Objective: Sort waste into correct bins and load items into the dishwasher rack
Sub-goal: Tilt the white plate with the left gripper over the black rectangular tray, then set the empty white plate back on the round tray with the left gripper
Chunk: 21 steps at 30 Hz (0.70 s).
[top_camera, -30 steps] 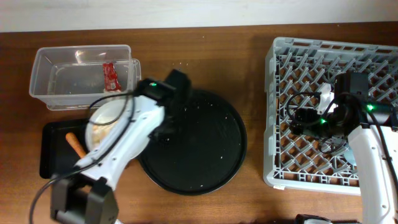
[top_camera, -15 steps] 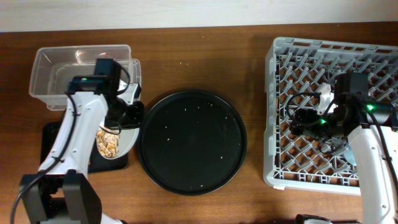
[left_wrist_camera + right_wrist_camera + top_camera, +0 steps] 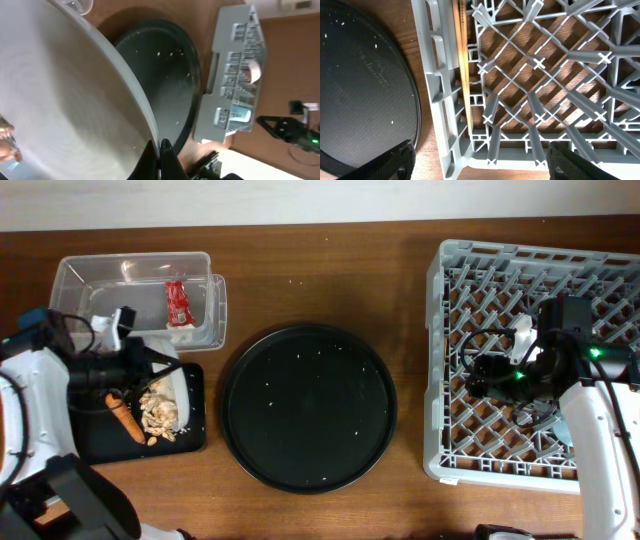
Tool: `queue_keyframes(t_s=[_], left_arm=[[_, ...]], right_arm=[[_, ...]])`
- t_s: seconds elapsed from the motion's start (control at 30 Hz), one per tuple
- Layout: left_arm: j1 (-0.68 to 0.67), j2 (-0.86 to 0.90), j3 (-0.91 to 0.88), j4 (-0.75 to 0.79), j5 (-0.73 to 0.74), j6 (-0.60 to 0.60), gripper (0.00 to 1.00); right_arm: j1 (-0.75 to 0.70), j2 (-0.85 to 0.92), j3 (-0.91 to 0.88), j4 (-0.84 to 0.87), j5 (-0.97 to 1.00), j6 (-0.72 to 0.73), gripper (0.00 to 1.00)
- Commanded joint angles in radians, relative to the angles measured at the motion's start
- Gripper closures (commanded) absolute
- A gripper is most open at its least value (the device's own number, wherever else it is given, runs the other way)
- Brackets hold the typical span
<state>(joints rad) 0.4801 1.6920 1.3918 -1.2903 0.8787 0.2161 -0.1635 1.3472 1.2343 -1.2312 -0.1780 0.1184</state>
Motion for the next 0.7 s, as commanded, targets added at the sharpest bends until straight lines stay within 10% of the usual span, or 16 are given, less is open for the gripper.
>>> queue_keyframes(t_s=[0.0, 0.67], left_arm=[[0.027, -0.029, -0.004, -0.014, 0.072, 0.022, 1.0], [0.133, -0.026, -0.004, -0.035, 0.161, 0.089, 1.0]], right_arm=[[0.006, 0.001, 0.012, -0.005, 0.005, -0.01, 0.17], [0.006, 0.001, 0.012, -0.012, 0.006, -0.01, 0.16]])
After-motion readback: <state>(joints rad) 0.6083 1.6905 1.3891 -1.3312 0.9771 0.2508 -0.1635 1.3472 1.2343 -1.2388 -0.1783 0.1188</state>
